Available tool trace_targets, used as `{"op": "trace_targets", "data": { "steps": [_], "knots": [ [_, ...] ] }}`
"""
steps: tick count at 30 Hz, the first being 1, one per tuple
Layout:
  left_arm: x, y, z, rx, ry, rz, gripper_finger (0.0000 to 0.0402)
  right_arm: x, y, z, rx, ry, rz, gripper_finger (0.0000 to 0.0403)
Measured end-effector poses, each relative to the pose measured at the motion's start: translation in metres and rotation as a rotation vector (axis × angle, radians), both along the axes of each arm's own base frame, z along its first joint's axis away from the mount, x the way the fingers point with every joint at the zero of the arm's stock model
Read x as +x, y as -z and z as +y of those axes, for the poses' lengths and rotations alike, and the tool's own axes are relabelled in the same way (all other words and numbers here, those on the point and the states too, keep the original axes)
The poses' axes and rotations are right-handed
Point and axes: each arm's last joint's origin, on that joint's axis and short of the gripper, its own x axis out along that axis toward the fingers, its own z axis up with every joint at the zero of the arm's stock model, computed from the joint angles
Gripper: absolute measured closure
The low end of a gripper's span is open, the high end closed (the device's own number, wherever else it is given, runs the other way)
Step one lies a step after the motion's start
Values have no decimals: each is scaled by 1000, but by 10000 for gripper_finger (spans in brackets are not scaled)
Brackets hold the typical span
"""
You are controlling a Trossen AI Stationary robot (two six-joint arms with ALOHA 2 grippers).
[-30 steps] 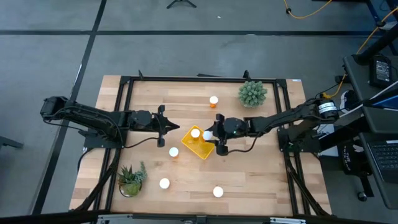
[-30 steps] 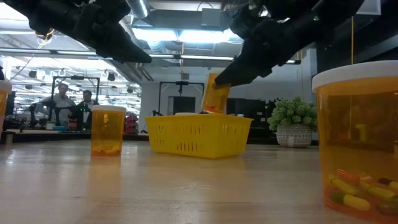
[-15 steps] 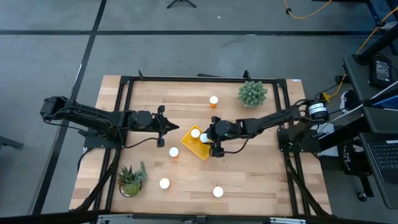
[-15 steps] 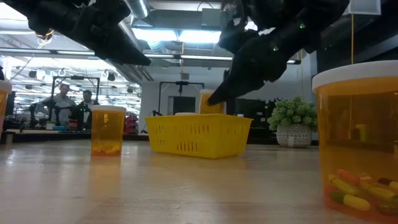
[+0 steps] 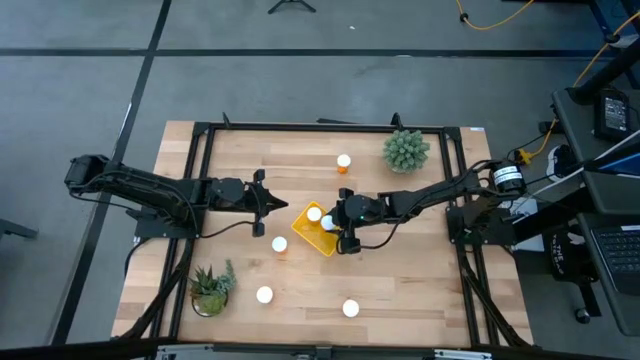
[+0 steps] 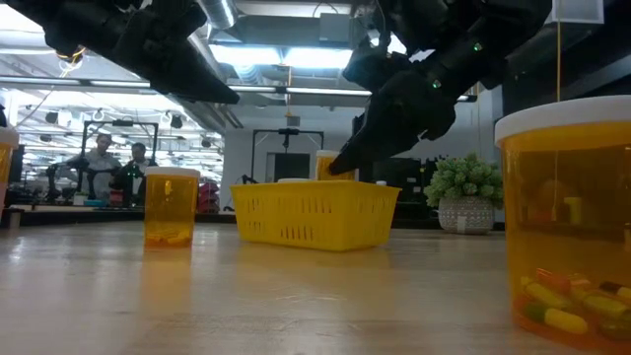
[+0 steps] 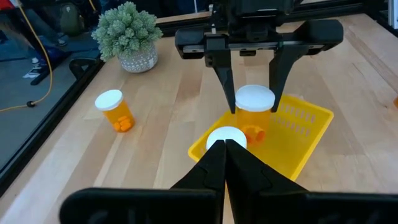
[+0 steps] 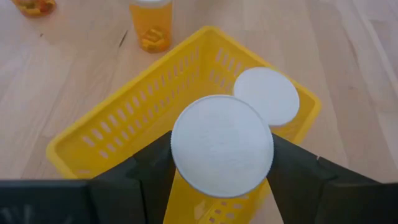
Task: Pick and place pill bottles into a basket
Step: Put the orange pill bottle into the yellow bin
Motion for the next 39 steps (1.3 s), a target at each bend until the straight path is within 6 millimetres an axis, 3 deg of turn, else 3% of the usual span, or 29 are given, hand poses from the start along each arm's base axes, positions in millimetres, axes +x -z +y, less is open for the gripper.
{"op": "trace_targets", "data": {
  "steps": [16, 39],
  "knots": [
    [0, 0, 0, 0, 0, 0, 399, 0, 0, 0, -2, -1, -6, 178],
    [0, 1, 0, 0, 0, 6, 390, 4, 14, -1, -32, -5, 21, 178]
  ]
}}
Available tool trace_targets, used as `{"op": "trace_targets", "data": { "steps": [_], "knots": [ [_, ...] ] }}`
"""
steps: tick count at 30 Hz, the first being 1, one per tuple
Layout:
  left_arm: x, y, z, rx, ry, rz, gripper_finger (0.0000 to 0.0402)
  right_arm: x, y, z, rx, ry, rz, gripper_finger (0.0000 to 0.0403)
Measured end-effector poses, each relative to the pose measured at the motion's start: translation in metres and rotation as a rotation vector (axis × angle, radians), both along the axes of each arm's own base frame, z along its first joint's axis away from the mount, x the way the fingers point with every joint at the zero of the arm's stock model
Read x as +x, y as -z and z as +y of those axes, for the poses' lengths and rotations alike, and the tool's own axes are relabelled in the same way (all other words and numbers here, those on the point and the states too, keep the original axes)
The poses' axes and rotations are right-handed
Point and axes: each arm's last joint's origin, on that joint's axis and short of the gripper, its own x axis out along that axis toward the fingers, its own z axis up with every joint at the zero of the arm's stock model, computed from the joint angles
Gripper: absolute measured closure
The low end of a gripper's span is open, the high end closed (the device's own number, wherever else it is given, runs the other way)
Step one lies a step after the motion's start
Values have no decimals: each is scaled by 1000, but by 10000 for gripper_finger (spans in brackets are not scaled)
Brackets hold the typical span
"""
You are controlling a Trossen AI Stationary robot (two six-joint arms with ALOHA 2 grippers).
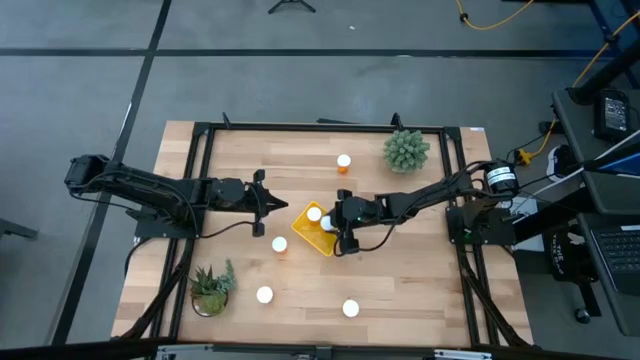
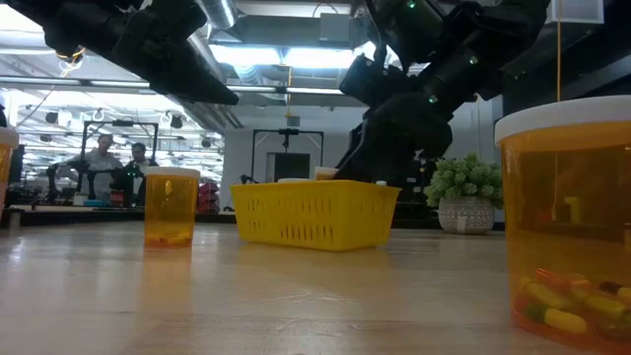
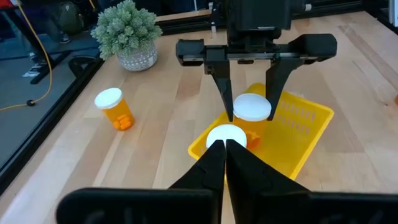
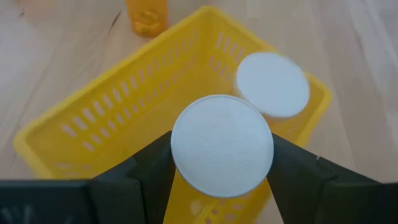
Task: Pick and place pill bottles into a basket
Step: Put the orange pill bottle into the yellow bin
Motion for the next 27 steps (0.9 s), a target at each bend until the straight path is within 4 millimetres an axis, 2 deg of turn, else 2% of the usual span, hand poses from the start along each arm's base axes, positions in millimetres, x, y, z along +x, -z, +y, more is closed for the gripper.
{"op": "trace_targets", "data": {
  "steps": [27],
  "knots": [
    [-1, 2, 0, 1, 0, 17, 398, 0, 1, -11, 25, 10, 10, 177]
  ]
}}
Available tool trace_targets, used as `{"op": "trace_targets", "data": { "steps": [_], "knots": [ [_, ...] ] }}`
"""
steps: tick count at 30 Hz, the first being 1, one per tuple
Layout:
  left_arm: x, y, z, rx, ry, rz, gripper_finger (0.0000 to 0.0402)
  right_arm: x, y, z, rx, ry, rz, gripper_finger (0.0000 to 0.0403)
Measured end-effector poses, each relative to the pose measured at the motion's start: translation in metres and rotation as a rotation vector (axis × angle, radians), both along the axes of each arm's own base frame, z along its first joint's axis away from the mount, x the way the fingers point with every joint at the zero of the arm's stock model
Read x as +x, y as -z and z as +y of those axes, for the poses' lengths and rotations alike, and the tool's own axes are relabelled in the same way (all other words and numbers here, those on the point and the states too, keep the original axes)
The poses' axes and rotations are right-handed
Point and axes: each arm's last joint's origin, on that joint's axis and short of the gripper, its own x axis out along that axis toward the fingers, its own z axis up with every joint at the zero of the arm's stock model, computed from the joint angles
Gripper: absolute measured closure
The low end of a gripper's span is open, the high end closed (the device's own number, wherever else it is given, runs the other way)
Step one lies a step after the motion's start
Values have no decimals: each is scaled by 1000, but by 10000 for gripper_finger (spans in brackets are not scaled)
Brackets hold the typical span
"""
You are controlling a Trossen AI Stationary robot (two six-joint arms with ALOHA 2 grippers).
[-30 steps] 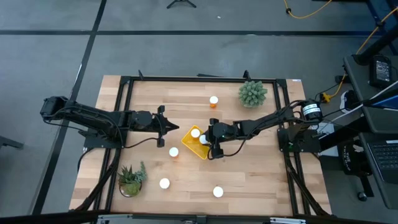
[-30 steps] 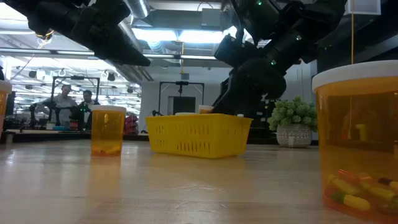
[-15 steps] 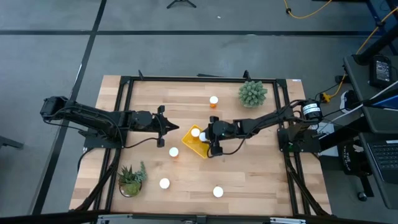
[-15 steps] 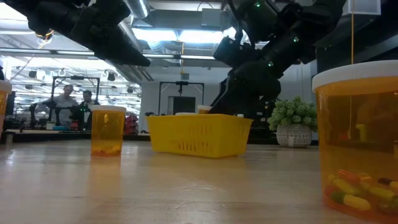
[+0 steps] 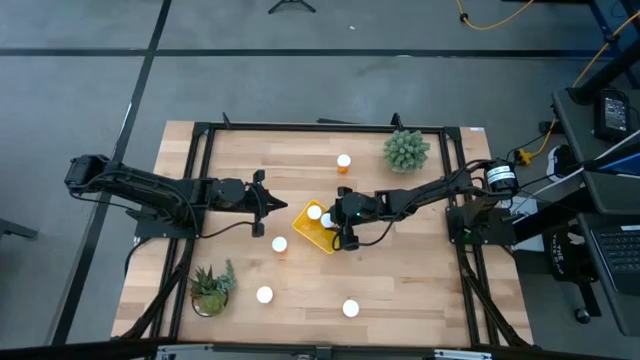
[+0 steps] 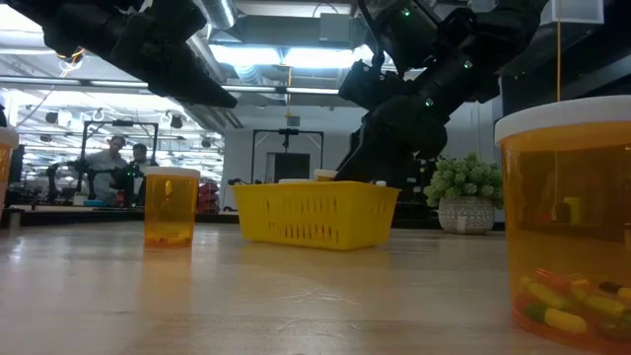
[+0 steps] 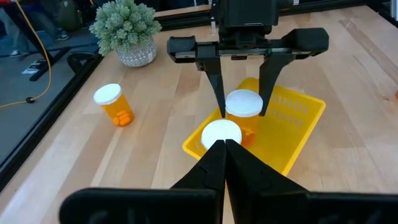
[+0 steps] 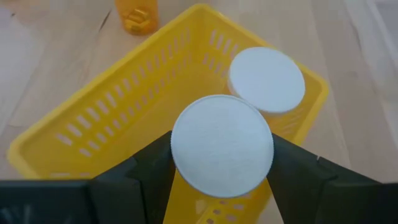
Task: Pick and place pill bottles into a basket
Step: Put the orange pill bottle into the yellow bin
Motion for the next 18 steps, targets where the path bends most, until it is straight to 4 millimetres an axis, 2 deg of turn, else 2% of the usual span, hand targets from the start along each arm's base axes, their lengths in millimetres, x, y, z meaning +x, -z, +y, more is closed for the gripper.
{"op": "trace_targets", "data": {
  "steps": [18],
  "knots": [
    [0, 0, 0, 0, 0, 0, 396, 0, 0, 0, -22, -15, 0, 177]
  ]
}}
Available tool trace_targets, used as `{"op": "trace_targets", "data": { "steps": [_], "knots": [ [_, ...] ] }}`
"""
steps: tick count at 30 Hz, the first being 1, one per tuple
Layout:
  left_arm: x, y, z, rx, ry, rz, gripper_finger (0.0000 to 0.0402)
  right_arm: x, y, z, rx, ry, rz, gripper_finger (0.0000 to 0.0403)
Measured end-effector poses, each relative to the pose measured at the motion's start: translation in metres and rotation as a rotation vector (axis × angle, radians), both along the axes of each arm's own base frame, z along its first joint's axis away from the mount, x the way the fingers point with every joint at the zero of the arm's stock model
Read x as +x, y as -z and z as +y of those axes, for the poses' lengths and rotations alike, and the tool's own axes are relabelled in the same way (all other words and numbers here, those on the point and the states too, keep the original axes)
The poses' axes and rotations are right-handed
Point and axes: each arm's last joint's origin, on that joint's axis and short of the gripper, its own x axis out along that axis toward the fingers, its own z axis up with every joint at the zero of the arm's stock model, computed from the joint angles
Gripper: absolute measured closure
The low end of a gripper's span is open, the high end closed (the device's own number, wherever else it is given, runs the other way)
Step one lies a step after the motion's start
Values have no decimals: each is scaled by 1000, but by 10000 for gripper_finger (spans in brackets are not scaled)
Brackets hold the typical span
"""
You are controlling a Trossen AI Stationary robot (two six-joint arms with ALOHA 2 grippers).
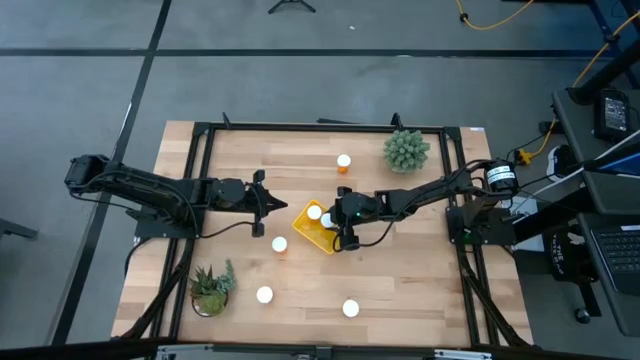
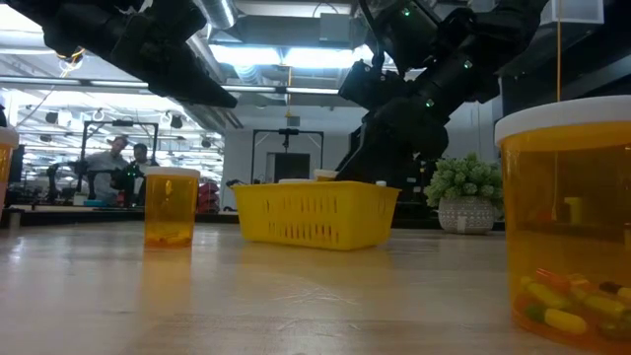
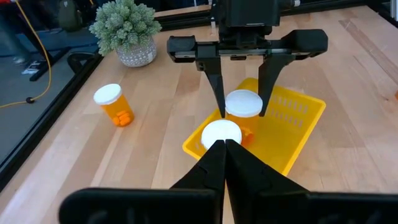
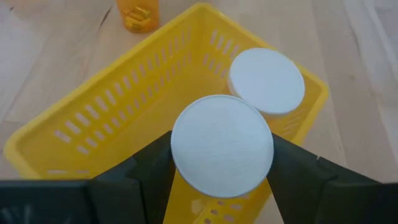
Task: Pick and place pill bottles into a basket
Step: Put the orange pill bottle into the yellow bin
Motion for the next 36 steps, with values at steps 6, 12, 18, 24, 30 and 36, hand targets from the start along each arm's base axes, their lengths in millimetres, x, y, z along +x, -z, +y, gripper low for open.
{"op": "trace_targets", "data": {
  "steps": [6, 12, 18, 24, 30, 36],
  "knots": [
    [0, 0, 0, 0, 0, 0, 395, 0, 0, 0, 0, 0, 0, 149],
    [0, 0, 0, 0, 0, 0, 397, 0, 0, 0, -14, -10, 1, 109],
    [0, 0, 0, -8, -3, -1, 394, -1, 0, -2, -81, 10, 10, 101],
    [0, 0, 0, -9, -4, -2, 398, -1, 1, -2, -89, 19, 14, 101],
    [0, 0, 0, -9, -4, -2, 394, -1, 0, -2, -92, 16, 14, 101],
    [0, 0, 0, -8, -3, -1, 398, -4, -13, -2, -89, 18, -15, 101]
  ]
}}
